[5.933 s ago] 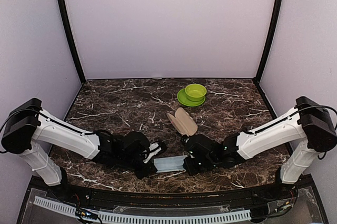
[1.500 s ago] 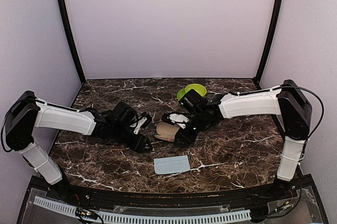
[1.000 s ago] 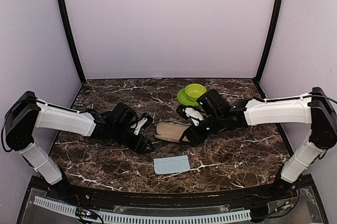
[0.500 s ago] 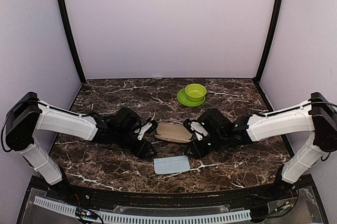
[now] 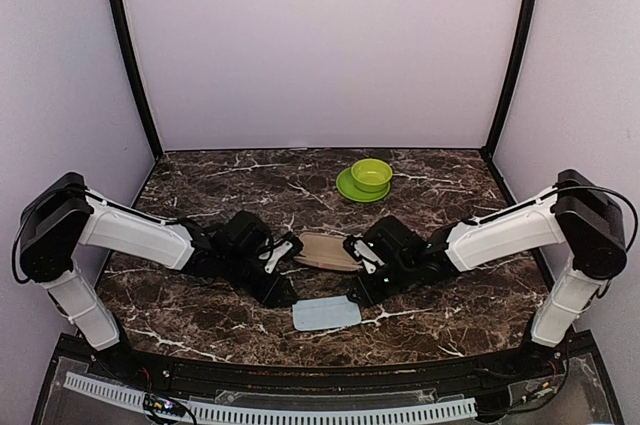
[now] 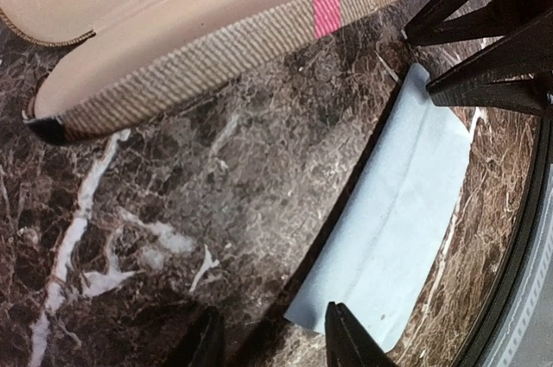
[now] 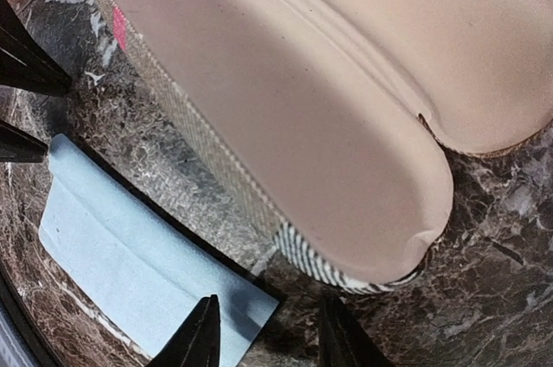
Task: Organize the sunglasses
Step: Pick up the folded cleaning cloth from the center of the board.
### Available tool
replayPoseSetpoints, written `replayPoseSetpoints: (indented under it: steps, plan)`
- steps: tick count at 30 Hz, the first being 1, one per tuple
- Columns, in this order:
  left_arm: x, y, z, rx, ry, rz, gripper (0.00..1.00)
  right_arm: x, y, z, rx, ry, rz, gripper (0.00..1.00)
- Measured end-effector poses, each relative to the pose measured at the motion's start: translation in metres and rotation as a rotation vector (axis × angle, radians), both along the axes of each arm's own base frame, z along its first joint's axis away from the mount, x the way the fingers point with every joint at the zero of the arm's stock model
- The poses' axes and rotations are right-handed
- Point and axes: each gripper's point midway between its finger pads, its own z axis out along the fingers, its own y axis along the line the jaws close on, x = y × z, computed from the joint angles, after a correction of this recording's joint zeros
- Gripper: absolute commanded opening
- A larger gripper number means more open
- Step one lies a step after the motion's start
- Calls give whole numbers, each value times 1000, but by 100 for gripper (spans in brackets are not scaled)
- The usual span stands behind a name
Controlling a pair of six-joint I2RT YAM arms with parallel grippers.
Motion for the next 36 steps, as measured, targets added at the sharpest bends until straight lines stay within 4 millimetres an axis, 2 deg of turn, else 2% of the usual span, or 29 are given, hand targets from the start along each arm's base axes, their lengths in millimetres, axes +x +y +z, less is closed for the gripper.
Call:
replayPoseSetpoints:
  steps: [6, 13, 31, 36]
  plan:
    - [-2, -2, -2, 0, -2, -12, 38, 2, 5, -1, 7, -9, 15, 30]
    - [-2, -4, -3, -8, 1, -19, 32, 2, 7, -2, 6, -12, 32, 23]
    - [-7, -9, -5, -23, 20, -41, 20, 1, 9, -3, 5, -11, 43, 14]
    - [-7, -11, -6, -28, 24, -46, 14, 1, 10, -4, 5, -10, 43, 11]
